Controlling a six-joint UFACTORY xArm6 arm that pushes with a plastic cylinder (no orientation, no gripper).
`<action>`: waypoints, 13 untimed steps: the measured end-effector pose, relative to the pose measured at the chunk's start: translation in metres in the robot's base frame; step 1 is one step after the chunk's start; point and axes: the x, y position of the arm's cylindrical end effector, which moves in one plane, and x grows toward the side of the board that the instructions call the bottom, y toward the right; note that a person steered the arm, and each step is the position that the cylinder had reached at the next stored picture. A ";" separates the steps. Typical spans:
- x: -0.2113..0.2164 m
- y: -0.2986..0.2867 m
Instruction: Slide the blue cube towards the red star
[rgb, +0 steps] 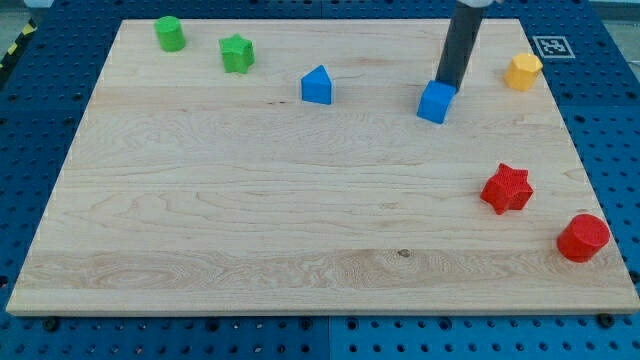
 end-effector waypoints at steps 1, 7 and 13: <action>0.040 0.006; 0.067 -0.020; 0.079 -0.096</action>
